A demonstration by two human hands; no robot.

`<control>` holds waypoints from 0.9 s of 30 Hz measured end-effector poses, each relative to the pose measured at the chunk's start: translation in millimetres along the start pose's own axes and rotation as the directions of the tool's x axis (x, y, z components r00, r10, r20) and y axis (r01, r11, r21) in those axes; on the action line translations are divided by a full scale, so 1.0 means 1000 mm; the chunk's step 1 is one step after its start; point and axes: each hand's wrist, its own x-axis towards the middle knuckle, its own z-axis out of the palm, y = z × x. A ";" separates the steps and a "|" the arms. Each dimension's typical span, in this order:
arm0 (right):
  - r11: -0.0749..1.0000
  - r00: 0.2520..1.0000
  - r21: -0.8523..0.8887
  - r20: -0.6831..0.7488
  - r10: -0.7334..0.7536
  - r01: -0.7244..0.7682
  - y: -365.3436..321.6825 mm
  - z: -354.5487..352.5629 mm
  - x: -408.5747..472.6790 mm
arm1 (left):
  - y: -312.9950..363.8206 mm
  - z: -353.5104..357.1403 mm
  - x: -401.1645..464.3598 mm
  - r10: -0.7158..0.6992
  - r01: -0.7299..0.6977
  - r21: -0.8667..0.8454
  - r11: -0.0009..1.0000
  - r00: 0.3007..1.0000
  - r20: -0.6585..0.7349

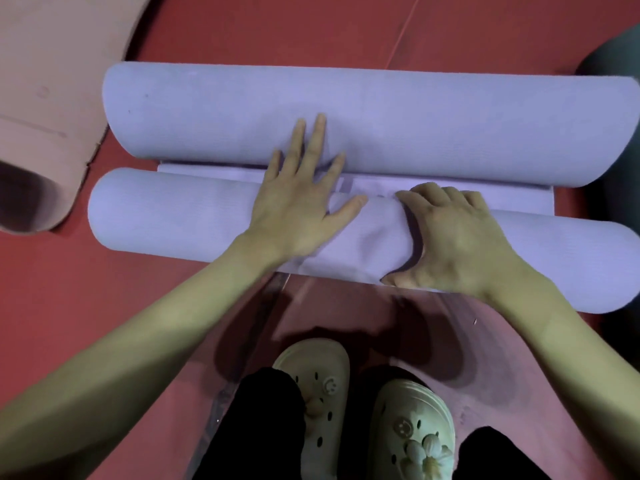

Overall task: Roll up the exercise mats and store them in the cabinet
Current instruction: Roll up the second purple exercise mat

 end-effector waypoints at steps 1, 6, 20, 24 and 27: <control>1.000 0.998 0.013 -0.069 0.009 -0.009 -0.002 0.002 -0.004 | -0.001 -0.001 0.007 -0.008 0.008 -0.005 1.000 1.000 0.006; 0.997 0.979 0.078 -0.201 0.036 -0.020 -0.005 0.020 -0.010 | -0.006 -0.006 0.039 -0.029 0.030 -0.028 0.999 0.999 0.037; 0.994 0.935 0.016 -0.339 0.109 -0.110 0.011 0.014 0.049 | 0.001 -0.021 0.039 -0.055 0.054 0.014 0.998 0.995 0.088; 0.991 0.940 0.039 -0.313 0.131 -0.126 0.015 0.007 0.060 | 0.004 -0.019 0.040 -0.048 0.047 0.012 0.999 0.995 0.090; 0.991 0.945 0.040 -0.297 0.137 -0.131 0.018 0.006 0.066 | 0.002 -0.016 0.041 -0.052 0.051 0.017 0.999 0.997 0.051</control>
